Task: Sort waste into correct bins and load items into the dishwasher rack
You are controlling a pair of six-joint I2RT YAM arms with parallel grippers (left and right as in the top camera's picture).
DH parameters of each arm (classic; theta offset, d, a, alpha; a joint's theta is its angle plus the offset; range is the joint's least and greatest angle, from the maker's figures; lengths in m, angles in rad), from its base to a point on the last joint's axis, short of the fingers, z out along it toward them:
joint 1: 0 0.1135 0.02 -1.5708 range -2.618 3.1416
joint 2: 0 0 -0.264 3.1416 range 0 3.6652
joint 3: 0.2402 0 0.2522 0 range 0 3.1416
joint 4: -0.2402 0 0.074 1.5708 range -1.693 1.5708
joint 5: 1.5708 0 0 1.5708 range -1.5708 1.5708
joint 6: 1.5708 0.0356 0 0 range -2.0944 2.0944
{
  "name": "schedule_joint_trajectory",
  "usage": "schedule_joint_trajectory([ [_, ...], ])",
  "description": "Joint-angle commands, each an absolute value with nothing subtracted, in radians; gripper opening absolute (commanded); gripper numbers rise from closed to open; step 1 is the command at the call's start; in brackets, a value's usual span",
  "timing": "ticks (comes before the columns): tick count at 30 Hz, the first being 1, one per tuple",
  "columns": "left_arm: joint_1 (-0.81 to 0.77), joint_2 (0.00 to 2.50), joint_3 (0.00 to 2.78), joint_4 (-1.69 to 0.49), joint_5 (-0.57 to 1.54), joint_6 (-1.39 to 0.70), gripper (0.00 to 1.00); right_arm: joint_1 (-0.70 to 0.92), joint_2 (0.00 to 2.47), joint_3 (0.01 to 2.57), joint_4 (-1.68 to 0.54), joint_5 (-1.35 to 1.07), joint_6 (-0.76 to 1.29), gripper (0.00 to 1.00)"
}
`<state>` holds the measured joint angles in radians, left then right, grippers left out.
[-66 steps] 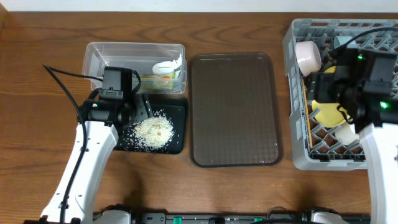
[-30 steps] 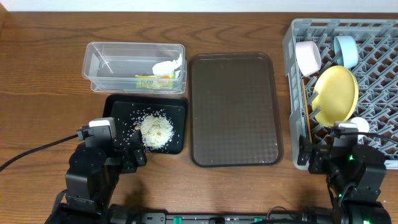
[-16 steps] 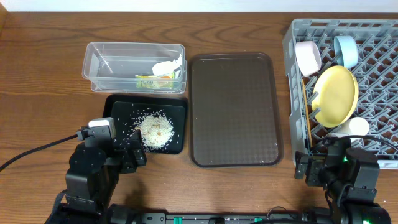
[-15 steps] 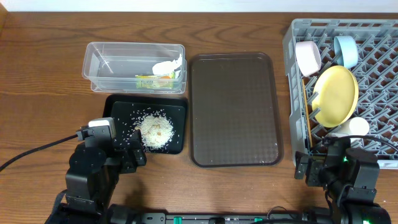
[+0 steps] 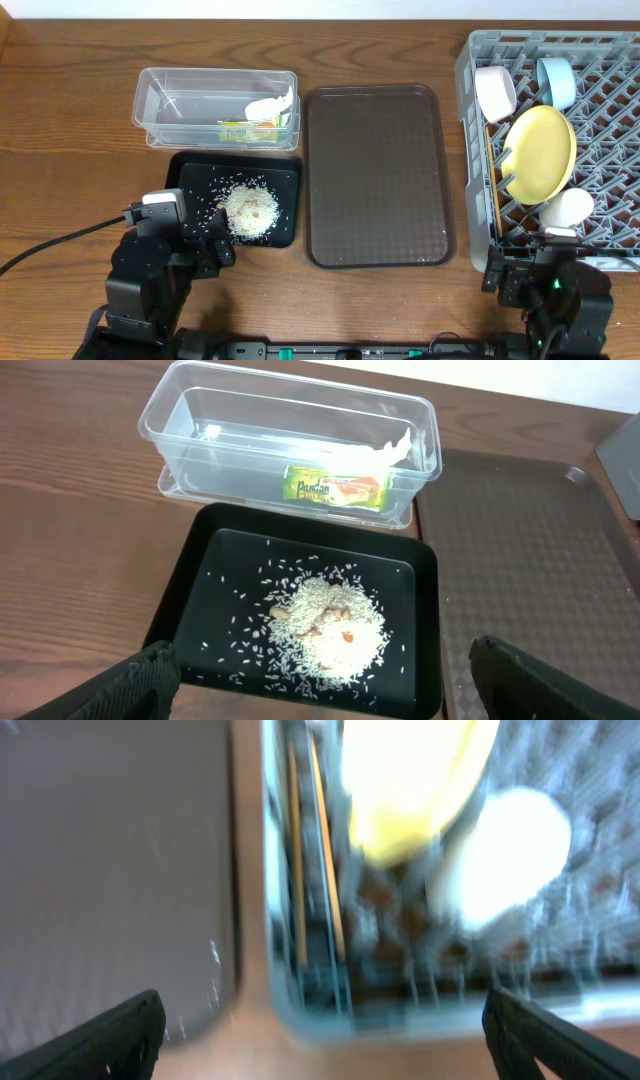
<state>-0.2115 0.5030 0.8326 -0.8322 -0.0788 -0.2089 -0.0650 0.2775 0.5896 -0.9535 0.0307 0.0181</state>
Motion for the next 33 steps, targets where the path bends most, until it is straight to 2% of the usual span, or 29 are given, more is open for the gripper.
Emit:
schedule_joint_trajectory([
  [1,-0.215,0.501,0.828,-0.829,-0.091,-0.211,0.95,-0.023,0.189,0.551,-0.875,-0.031,0.029,0.99],
  [9,-0.215,0.501,0.828,-0.829,-0.091,-0.211,0.95,0.031,0.006,0.295,-0.392,-0.049,0.029,0.99],
  [19,-0.215,0.501,0.828,-0.829,-0.091,-0.211,0.95,0.035,0.006,0.021,0.058,-0.053,0.028,0.99],
  [33,-0.215,0.501,0.828,-0.829,-0.091,-0.211,0.95,0.035,0.008,0.006,-0.069,-0.064,0.029,0.99],
])
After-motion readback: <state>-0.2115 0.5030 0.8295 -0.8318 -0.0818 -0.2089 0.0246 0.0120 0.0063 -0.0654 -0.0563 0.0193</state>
